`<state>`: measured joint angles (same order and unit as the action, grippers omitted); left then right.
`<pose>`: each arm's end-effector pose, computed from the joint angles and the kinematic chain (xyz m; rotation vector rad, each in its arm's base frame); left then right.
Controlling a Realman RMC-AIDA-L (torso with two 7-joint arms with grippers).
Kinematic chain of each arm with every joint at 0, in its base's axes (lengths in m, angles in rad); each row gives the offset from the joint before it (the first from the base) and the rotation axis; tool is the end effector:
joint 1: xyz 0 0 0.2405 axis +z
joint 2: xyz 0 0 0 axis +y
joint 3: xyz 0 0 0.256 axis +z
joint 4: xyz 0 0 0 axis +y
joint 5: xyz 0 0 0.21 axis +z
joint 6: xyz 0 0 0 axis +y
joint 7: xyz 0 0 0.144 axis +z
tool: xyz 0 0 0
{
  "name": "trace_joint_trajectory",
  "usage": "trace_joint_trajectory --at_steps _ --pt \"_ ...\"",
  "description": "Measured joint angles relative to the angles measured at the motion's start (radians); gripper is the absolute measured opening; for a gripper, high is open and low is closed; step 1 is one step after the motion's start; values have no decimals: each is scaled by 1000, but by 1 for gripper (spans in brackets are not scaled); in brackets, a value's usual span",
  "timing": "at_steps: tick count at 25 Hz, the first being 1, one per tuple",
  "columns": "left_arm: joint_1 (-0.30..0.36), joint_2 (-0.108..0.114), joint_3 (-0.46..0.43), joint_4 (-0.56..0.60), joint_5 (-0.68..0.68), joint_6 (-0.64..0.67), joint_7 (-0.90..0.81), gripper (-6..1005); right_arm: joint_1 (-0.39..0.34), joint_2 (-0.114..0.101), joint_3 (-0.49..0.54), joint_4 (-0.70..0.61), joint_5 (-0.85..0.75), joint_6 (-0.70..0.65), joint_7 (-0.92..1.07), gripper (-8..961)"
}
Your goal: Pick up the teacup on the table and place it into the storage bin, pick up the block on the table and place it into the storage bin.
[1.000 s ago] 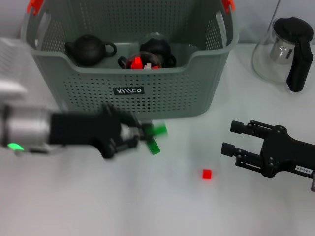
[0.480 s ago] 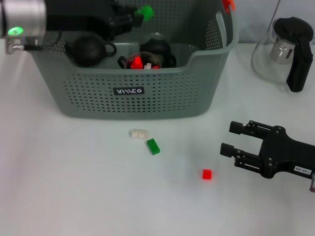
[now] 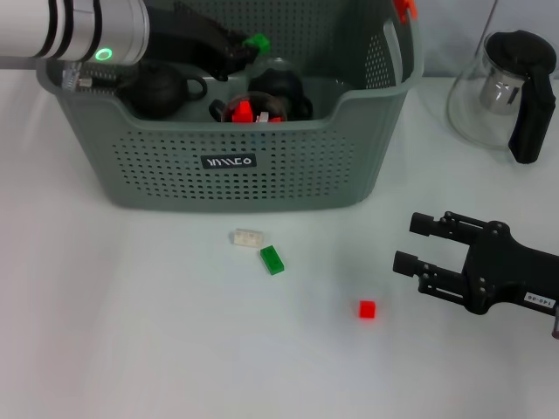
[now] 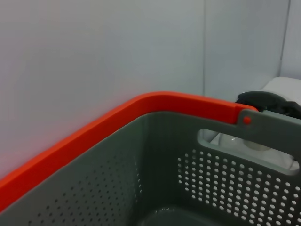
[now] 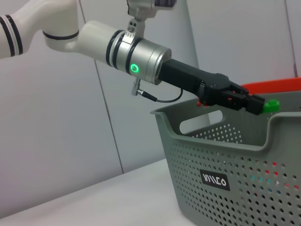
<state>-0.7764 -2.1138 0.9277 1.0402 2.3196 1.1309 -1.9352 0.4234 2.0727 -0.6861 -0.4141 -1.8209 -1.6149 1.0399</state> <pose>-0.1545 0.4441 0.0295 -2.4826 -0.4874 -0.2073 0.2859 0.2814 -0.0232 -2.6134 0.5326 0.9526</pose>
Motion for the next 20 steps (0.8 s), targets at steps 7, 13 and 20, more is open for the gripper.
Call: trace_joint_trajectory --at_steps 7,13,20 --pt "-4 3 5 -5 22 3 -50 331 0 0 0 0 0 0 -1 684" --pt "-4 -5 6 -3 26 -7 -56 389 0 0 0 0 0 0 2 684" --pt "168 -40 -11 195 -195 125 13 546 -2 0 2 0 0 -2 2 683"
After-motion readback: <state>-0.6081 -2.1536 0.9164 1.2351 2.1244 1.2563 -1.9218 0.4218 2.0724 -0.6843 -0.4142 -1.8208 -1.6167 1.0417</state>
